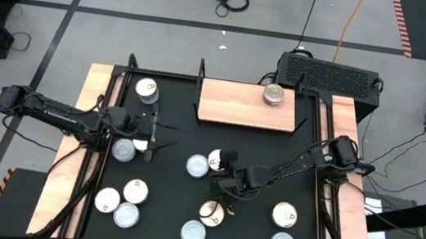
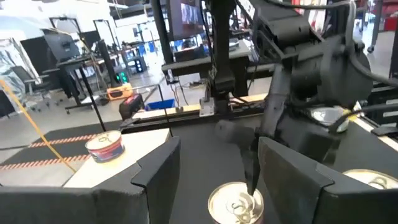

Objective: Stack canned seafood by type on shelf
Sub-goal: Put the blue pink tuna can on the shelf

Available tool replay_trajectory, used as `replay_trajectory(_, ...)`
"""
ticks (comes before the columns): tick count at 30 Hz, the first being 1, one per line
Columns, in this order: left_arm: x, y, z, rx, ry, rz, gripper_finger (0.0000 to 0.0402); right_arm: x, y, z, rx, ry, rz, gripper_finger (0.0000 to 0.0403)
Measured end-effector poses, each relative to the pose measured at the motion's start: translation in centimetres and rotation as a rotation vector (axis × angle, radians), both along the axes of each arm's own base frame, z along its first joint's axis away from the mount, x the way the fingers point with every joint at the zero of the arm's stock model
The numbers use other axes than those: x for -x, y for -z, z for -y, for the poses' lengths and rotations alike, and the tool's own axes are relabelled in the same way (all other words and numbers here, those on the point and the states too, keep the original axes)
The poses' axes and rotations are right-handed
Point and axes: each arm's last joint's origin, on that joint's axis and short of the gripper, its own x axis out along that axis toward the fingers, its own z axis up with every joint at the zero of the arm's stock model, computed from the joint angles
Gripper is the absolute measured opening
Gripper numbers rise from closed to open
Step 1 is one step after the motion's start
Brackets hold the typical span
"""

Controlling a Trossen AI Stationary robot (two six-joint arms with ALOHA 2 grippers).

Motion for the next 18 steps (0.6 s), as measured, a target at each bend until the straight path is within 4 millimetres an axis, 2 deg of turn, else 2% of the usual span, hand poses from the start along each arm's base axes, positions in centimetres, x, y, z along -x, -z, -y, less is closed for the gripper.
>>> replay_trajectory(7,0.0,0.8,0.1,0.054,0.029,-0.079,0.0216,-0.1,0.3,0.1,0.055,0.022,0.007,0.0152)
replay_trajectory(12,0.0,0.9,0.1,0.071,0.031,-0.093,0.0216,-0.1,0.3,0.3,0.027,0.021,-0.004,0.013)
replay_trajectory(18,0.0,0.9,0.1,0.071,0.031,-0.093,0.0216,-0.2,1.5,0.2,0.045,0.033,-0.029,0.0121)
